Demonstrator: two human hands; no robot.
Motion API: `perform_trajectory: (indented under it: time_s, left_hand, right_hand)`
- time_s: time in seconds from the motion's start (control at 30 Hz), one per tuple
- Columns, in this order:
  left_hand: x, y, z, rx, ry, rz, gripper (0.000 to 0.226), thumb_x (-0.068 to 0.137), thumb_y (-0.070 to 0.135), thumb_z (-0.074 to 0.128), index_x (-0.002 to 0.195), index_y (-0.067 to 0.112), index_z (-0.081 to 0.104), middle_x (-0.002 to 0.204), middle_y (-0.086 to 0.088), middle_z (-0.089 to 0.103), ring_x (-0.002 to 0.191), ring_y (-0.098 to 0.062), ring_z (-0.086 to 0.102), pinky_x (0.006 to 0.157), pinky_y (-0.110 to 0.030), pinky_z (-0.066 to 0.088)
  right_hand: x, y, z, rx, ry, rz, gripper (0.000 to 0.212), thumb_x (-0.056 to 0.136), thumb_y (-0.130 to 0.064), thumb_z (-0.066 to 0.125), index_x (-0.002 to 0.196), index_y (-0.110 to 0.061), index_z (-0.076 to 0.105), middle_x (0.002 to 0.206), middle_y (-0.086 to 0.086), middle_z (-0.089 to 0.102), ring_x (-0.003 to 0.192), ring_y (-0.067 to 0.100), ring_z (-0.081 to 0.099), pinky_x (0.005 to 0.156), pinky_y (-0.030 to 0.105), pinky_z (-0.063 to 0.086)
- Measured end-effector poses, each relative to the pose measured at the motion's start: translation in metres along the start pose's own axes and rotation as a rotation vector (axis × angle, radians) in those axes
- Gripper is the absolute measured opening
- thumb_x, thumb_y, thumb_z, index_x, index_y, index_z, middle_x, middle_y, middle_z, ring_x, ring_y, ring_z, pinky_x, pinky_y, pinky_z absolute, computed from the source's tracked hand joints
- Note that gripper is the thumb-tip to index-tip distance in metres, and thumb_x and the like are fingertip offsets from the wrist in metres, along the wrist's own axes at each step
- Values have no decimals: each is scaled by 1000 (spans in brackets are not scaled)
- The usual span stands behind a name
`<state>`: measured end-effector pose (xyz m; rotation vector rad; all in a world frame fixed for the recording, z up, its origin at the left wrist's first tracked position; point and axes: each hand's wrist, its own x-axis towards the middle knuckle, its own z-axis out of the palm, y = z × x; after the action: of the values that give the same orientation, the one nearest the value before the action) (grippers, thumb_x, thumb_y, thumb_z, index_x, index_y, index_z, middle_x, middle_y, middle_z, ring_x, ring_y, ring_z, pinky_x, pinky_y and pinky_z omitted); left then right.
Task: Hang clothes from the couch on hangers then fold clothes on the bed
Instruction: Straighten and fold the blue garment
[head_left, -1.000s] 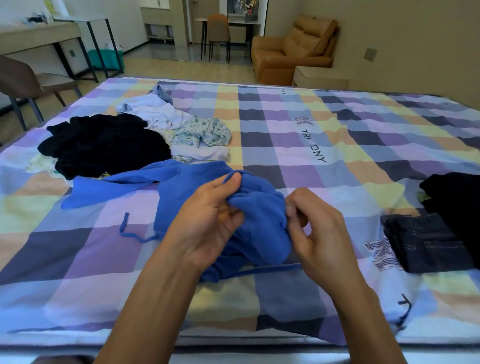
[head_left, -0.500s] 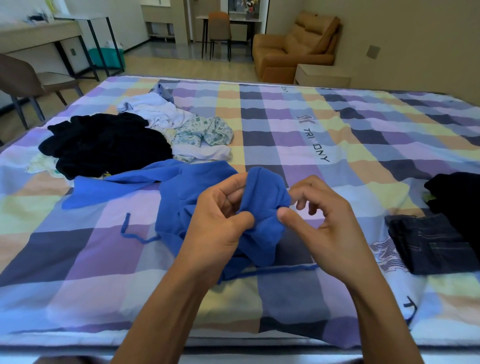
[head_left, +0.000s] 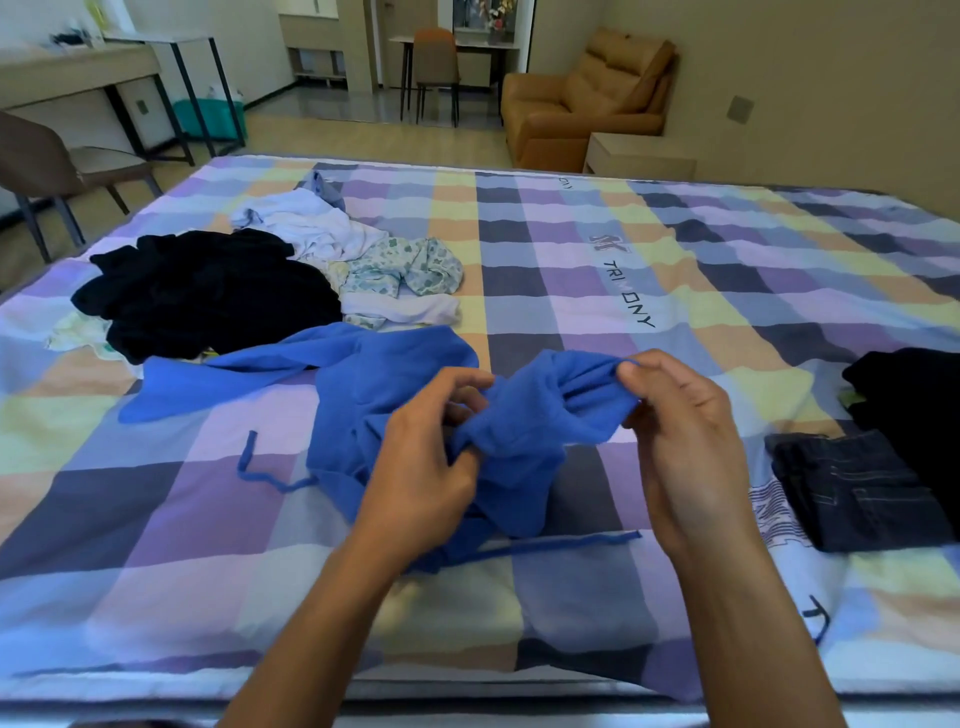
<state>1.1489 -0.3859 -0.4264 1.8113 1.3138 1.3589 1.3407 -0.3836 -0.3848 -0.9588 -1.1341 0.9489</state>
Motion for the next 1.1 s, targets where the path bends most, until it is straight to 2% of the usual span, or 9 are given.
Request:
perform_trajectory:
  time_s: [0.17, 0.3, 0.43, 0.53, 0.7, 0.77, 0.9, 1.0, 1.1]
  left_hand:
    - [18, -9, -22, 159, -12, -43, 44, 74, -17, 59, 94, 23, 61, 90, 8, 68, 85, -9, 65, 73, -22, 50]
    - [17, 10, -27, 273, -4, -36, 39, 75, -3, 57, 98, 28, 55, 102, 12, 59, 92, -7, 55, 80, -21, 45]
    - [7, 73, -29, -216, 91, -3, 11, 80, 25, 64, 90, 22, 62, 79, 11, 61, 68, -12, 56, 59, -19, 43]
    - [6, 84, -17, -133, -11, -42, 36, 76, 58, 66, 90, 24, 65, 80, 4, 66, 72, -16, 64, 61, -22, 48]
    - [7, 64, -12, -27, -55, -70, 23, 92, 39, 57, 75, 24, 62, 65, 7, 55, 63, -12, 52, 61, -29, 40]
    - [6, 63, -13, -209, -98, -157, 22, 100, 26, 56, 82, 17, 65, 72, -8, 61, 69, -24, 57, 67, -41, 49]
    - [8, 71, -12, -960, -77, -486, 19, 91, 16, 56, 101, 5, 67, 95, -8, 75, 84, -17, 73, 75, -27, 61]
    - [10, 72, -14, -1310, -7, -581, 41, 85, 20, 56, 122, 3, 61, 104, -12, 73, 96, -21, 70, 96, -34, 56]
    - [14, 71, -20, -1423, 33, -615, 41, 87, 22, 53, 119, 0, 65, 115, -14, 73, 113, -26, 66, 99, -35, 52]
  right_hand:
    - [2, -7, -9, 262, 105, 10, 50, 101, -3, 46, 58, -24, 64, 67, -5, 54, 70, 10, 51, 71, 26, 43]
    - [-3, 1, 3, -15, 89, -56, 34, 92, -23, 58, 67, -1, 49, 64, 16, 44, 64, 17, 45, 68, 40, 41]
    - [-13, -1, 16, -148, 45, -159, 48, 88, -26, 63, 75, 16, 43, 67, 33, 38, 59, 31, 37, 61, 38, 42]
    - [-19, -7, 22, -138, -42, -193, 39, 88, -14, 64, 69, 13, 43, 63, 28, 34, 59, 34, 27, 52, 35, 30]
    - [-21, -11, 22, 55, -124, -85, 28, 77, -20, 67, 60, -13, 45, 58, 3, 40, 59, 18, 31, 56, 28, 30]
    - [-18, -10, 20, 151, -87, -56, 27, 74, -15, 65, 60, -20, 43, 60, -1, 45, 60, 18, 33, 58, 29, 29]
    - [-15, 2, 16, 44, 97, -93, 39, 83, 22, 53, 68, -12, 40, 58, -3, 46, 53, 12, 39, 50, 21, 41]
    - [-18, 12, 17, -162, 110, -153, 37, 86, 18, 57, 75, -14, 41, 61, -2, 40, 54, 12, 36, 52, 32, 39]
    - [-23, 26, 18, -249, 74, -173, 36, 88, 12, 61, 79, -17, 40, 68, 0, 42, 58, 12, 38, 54, 31, 37]
